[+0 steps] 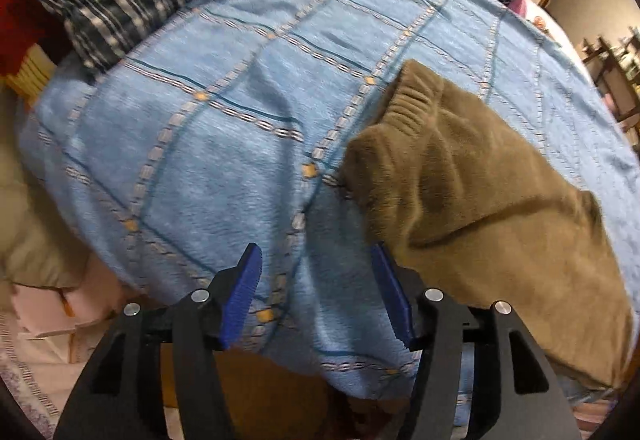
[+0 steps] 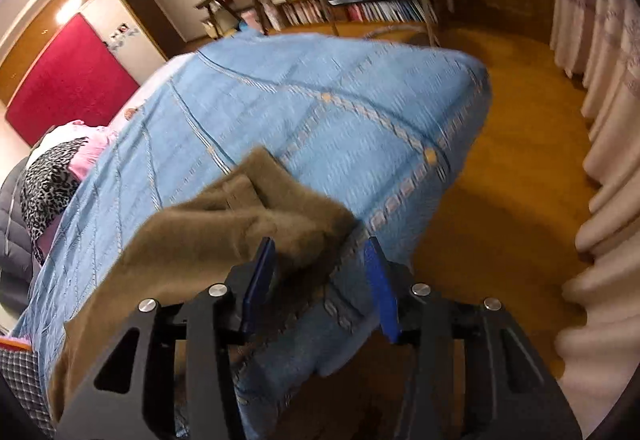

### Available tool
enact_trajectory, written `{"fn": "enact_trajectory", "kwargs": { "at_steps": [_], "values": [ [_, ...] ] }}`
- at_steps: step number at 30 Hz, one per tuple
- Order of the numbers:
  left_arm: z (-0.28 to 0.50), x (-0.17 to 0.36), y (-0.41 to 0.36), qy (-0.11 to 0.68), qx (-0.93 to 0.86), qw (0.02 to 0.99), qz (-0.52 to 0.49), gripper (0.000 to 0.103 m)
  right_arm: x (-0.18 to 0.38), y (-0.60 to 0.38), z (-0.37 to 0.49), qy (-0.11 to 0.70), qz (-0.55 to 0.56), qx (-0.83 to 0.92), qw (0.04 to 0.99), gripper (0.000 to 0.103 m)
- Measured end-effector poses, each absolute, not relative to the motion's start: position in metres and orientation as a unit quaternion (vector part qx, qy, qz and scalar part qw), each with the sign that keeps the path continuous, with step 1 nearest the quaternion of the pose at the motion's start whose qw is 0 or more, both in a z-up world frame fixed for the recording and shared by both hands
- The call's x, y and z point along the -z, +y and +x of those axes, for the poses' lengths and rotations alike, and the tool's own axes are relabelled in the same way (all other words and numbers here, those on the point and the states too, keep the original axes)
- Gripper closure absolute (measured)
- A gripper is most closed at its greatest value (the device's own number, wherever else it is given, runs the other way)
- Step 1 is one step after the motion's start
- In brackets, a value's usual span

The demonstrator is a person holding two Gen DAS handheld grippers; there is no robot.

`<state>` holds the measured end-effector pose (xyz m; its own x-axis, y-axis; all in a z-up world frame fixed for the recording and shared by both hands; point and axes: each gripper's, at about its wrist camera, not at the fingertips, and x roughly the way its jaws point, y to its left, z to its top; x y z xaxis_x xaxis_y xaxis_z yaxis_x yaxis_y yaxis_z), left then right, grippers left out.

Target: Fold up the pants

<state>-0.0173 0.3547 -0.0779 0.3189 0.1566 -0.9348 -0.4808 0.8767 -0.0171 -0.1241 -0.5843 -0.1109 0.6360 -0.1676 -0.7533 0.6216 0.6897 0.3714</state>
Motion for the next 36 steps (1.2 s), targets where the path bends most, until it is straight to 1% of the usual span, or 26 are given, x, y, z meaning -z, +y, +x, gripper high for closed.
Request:
{"fn": "enact_trajectory", "kwargs": {
  "at_steps": [3,7,13,17,18,19,20,22,27,29,32,36],
  "values": [
    [-0.021,0.076,0.350,0.544,-0.207,0.799,-0.152,0.045,0.103,-0.589,-0.098,0.345,0.317,0.202,0.860,0.055],
    [-0.021,0.068,0.328,0.536,-0.195,0.809,-0.143,0.045,0.112,-0.594,-0.060,0.354,0.322,0.171,0.861,0.056],
    [0.003,0.046,0.277,0.522,-0.156,0.830,-0.118,0.045,0.145,-0.594,-0.025,0.395,0.344,0.117,0.844,0.055],
    [0.016,0.034,0.239,0.508,-0.119,0.847,-0.101,0.044,0.163,-0.589,-0.010,0.428,0.324,0.109,0.837,0.056],
    [0.021,0.032,0.228,0.506,-0.107,0.851,-0.096,0.044,0.165,-0.587,-0.008,0.430,0.315,0.112,0.839,0.058],
    [0.027,0.032,0.214,0.504,-0.091,0.855,-0.090,0.044,0.164,-0.585,-0.008,0.431,0.306,0.116,0.841,0.069],
    [0.032,0.034,0.201,0.502,-0.075,0.857,-0.086,0.044,0.164,-0.583,-0.008,0.432,0.299,0.120,0.842,0.075],
    [0.044,0.041,0.174,0.507,-0.041,0.858,-0.074,0.044,0.159,-0.582,-0.010,0.425,0.293,0.124,0.847,0.081],
    [0.063,0.068,0.114,0.529,0.036,0.846,-0.057,0.044,0.124,-0.577,-0.018,0.370,0.240,0.161,0.883,0.081],
    [0.067,0.083,0.092,0.540,0.063,0.838,-0.052,0.044,0.117,-0.577,-0.015,0.362,0.217,0.166,0.891,0.081],
    [0.067,0.100,0.072,0.553,0.089,0.827,-0.054,0.044,0.128,-0.577,-0.003,0.370,0.185,0.176,0.893,0.081],
    [0.060,0.121,0.058,0.569,0.106,0.814,-0.042,0.044,0.159,-0.572,0.008,0.387,0.148,0.185,0.891,0.081]
  ]
}}
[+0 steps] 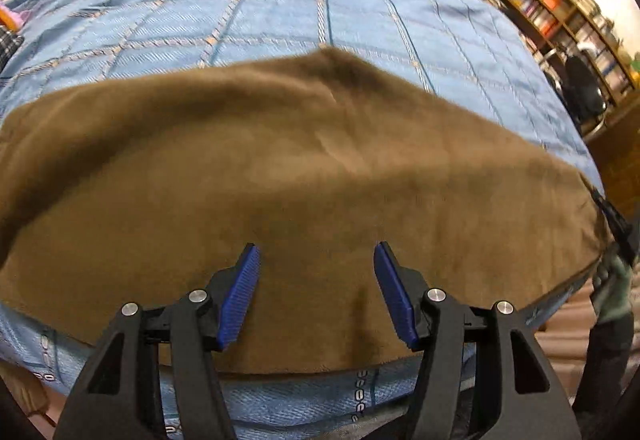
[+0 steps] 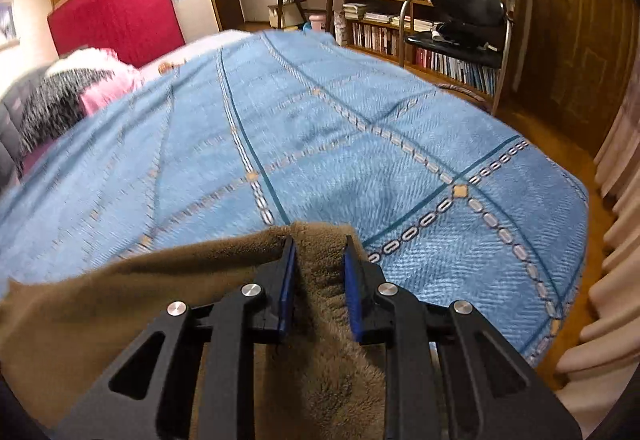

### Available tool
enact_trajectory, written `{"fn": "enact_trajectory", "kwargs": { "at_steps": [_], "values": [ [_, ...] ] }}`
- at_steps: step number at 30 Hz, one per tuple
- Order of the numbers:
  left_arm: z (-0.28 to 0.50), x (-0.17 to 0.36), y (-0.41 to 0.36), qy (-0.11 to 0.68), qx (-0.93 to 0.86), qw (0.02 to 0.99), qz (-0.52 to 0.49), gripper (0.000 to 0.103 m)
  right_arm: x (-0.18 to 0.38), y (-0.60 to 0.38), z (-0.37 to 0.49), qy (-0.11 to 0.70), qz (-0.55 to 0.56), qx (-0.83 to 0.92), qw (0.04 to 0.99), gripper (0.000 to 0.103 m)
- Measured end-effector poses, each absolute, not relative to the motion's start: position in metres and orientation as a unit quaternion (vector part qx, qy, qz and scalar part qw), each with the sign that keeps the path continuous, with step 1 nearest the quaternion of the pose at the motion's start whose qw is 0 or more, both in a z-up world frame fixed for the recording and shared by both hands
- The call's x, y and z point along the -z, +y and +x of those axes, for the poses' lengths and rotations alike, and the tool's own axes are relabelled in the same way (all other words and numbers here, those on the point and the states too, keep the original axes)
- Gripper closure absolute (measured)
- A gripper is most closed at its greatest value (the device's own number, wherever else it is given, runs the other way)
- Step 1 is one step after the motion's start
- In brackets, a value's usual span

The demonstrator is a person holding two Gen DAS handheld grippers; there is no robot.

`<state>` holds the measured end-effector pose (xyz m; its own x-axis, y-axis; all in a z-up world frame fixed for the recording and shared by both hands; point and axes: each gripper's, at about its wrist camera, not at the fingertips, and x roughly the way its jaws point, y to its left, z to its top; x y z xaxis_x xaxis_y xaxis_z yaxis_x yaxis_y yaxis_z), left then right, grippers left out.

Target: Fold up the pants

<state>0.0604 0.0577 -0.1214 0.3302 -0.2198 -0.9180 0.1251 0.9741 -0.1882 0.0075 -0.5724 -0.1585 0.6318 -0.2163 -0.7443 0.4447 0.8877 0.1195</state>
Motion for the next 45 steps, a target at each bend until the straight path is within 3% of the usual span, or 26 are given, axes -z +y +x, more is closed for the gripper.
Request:
{"fn": "enact_trajectory", "kwargs": {
  "at_steps": [4,10,13,27,34,45],
  "values": [
    [0.054,0.130,0.061,0.576,0.103,0.810,-0.049,0.044,0.171,-0.568,0.007,0.388,0.131,0.190,0.892,0.080],
    [0.044,0.122,0.079,0.568,0.098,0.814,-0.076,0.042,0.149,-0.567,-0.012,0.370,0.150,0.211,0.892,0.064],
    [0.040,0.117,0.089,0.564,0.090,0.815,-0.095,0.032,0.128,-0.555,-0.031,0.348,0.150,0.212,0.901,0.064],
    [0.024,0.088,0.193,0.493,-0.006,0.857,-0.150,0.029,0.153,-0.454,-0.034,0.402,0.125,0.129,0.898,0.064],
    [0.049,0.120,0.238,0.502,-0.054,0.854,-0.127,0.028,0.179,-0.450,-0.044,0.429,0.117,0.125,0.887,0.064],
    [0.054,0.100,0.238,0.476,-0.011,0.867,-0.147,0.025,0.157,-0.436,-0.035,0.429,0.112,0.147,0.884,0.064]
  ]
}}
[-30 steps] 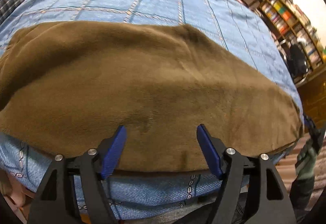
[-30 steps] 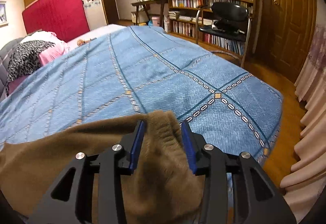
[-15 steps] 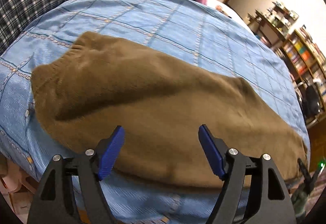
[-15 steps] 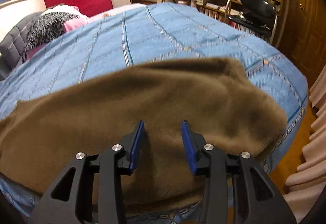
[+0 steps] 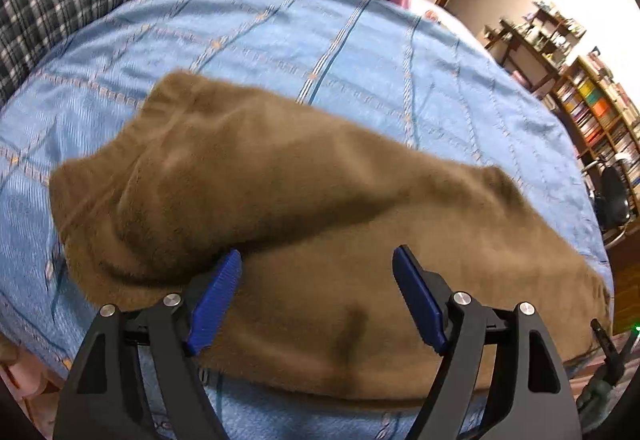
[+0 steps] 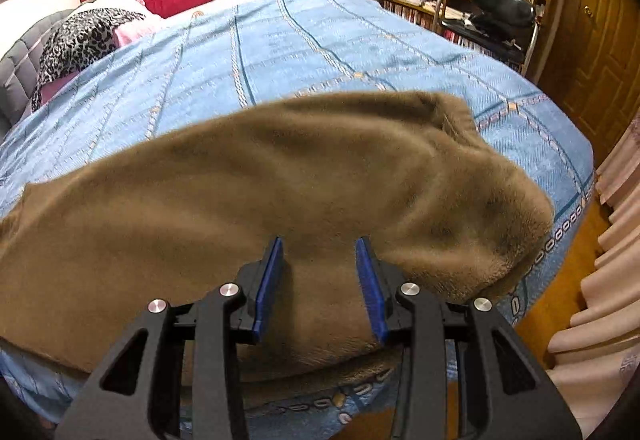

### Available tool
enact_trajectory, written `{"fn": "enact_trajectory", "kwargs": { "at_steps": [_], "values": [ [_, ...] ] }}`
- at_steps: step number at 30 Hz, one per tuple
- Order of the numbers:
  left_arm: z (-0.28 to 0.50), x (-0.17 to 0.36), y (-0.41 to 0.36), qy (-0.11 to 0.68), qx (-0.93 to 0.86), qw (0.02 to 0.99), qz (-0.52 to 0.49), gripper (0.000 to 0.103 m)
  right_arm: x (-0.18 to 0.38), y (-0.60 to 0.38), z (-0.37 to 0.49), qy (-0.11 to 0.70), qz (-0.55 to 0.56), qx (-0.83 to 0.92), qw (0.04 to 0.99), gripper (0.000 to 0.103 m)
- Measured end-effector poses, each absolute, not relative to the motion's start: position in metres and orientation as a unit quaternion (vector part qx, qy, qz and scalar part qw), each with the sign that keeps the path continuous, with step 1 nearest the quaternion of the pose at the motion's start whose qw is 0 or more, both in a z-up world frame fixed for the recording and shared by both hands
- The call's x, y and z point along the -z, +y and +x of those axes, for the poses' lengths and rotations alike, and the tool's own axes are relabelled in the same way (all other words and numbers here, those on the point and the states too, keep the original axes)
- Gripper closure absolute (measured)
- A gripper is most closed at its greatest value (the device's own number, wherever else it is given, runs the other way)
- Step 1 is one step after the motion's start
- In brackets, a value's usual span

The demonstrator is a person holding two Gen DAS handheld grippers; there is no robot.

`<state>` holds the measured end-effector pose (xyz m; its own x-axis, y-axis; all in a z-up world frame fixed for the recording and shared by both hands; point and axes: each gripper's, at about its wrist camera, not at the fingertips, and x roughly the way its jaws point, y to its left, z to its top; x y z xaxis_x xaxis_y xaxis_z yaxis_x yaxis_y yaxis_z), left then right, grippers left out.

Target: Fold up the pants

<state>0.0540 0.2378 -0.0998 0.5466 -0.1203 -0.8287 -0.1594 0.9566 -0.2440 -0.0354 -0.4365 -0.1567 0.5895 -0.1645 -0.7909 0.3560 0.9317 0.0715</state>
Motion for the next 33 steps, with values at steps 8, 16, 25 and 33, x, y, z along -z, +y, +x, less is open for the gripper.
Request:
{"fn": "enact_trajectory", "kwargs": {
  "at_steps": [8,16,25,33],
  "values": [
    [0.102,0.104,0.246,0.466,-0.038,0.871,-0.155,0.026,0.142,-0.409,-0.022,0.413,0.104,0.125,0.896,0.064],
    [0.117,0.140,0.267,0.480,-0.077,0.860,-0.154,0.037,0.157,-0.396,-0.002,0.432,0.101,0.101,0.890,0.064],
    [0.112,0.119,0.246,0.481,-0.092,0.862,-0.130,0.033,0.167,-0.407,-0.009,0.432,0.140,0.088,0.886,0.063],
    [0.095,0.086,0.165,0.460,-0.010,0.885,-0.073,0.029,0.142,-0.448,-0.048,0.383,0.192,0.135,0.893,0.063]
  ]
}}
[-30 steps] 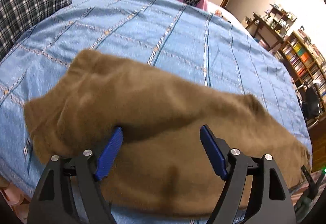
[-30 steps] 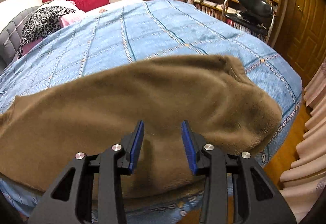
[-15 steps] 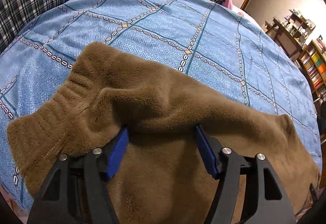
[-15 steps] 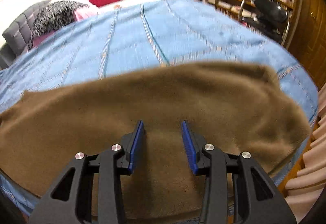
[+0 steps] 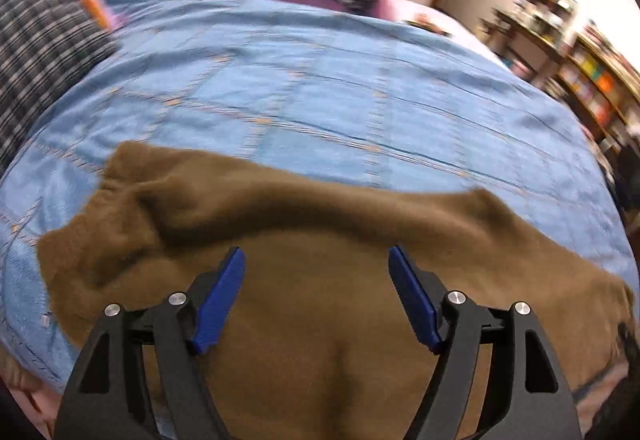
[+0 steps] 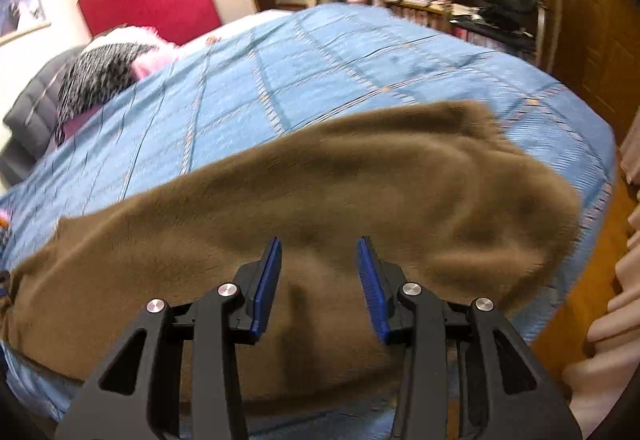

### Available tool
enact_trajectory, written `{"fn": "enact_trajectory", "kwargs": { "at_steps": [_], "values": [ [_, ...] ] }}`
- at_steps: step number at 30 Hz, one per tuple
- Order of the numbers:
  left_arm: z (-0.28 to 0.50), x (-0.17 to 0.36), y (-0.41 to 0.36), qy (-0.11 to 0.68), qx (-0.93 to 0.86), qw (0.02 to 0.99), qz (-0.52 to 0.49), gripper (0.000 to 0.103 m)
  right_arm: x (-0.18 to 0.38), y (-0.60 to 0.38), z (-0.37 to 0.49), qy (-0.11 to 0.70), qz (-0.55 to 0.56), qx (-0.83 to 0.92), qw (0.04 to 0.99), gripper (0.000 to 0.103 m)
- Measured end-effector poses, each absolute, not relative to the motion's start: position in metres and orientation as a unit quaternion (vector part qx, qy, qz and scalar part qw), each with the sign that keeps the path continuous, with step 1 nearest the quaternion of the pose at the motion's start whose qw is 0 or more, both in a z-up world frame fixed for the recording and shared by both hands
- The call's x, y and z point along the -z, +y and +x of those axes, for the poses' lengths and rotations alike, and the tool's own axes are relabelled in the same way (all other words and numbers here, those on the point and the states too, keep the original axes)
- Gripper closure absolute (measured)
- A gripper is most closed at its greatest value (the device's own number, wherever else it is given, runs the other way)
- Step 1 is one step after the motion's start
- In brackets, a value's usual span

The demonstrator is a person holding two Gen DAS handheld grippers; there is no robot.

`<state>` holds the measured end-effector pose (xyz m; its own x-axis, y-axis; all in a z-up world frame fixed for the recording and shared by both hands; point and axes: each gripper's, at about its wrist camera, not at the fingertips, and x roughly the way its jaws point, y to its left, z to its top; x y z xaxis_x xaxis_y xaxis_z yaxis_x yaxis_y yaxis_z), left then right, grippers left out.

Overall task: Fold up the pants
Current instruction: 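Grasp the folded pants edge with the right tool and lift it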

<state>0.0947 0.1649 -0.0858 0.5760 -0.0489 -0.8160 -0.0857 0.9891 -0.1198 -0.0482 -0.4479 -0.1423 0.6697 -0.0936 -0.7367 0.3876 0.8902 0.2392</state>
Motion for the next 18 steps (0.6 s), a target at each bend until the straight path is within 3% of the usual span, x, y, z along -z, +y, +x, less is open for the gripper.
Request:
{"fn": "enact_trajectory", "kwargs": {
  "at_steps": [9,18],
  "values": [
    [0.074,0.083,0.033,0.466,0.145,0.873,-0.011,0.029,0.134,-0.523,-0.108,0.334,0.269,0.224,0.875,0.062],
    [0.064,0.103,-0.054,0.482,0.222,0.847,0.033,0.029,0.153,-0.563,-0.109,0.314,0.365,0.194,0.855,0.062]
  ]
}}
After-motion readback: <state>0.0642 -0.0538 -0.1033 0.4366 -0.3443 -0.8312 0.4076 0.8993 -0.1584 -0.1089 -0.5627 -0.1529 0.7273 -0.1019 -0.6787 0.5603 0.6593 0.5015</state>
